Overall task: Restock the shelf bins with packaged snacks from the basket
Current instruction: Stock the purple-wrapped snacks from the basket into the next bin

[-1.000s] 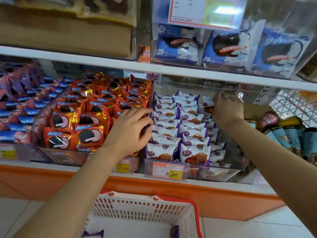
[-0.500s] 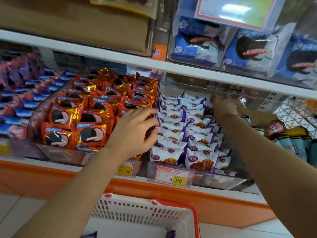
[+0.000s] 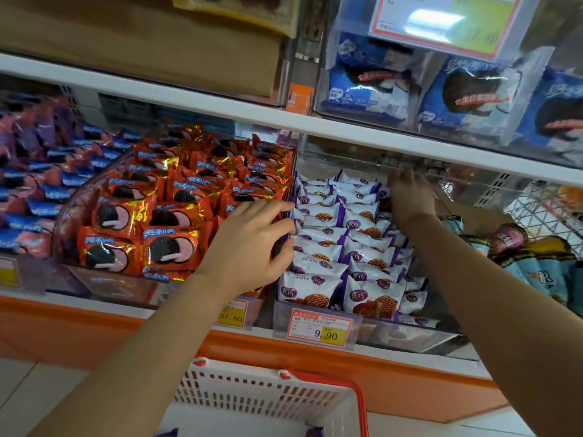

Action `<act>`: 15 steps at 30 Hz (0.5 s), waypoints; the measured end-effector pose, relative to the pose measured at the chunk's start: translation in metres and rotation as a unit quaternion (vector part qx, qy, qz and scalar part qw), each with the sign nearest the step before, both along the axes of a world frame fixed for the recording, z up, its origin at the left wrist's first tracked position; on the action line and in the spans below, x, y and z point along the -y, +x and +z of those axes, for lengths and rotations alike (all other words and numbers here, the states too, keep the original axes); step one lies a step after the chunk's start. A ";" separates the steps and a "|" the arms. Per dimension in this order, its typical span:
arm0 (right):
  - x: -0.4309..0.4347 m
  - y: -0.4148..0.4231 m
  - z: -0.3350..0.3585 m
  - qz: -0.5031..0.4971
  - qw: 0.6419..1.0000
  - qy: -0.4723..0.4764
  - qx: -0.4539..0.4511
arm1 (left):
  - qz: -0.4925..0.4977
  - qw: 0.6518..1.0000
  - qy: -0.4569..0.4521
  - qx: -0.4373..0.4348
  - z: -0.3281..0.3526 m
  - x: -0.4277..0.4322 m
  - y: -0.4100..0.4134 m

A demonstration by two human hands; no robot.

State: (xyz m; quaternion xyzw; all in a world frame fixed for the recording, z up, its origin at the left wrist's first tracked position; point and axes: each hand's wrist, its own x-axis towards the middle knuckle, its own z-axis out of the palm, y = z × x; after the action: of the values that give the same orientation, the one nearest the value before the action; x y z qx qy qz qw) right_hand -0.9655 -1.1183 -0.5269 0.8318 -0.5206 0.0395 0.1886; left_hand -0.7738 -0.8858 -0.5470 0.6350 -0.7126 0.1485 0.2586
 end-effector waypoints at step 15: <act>-0.061 -0.020 0.007 -0.004 0.978 0.133 0.161 | 0.013 1.000 0.015 0.024 0.002 -0.002 -0.002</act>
State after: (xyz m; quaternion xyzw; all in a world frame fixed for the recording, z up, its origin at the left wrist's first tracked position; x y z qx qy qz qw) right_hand -0.9860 -1.0574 -0.5202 0.8301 -0.5480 0.1025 -0.0092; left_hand -0.7758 -0.8837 -0.5451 0.6440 -0.7127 0.1559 0.2301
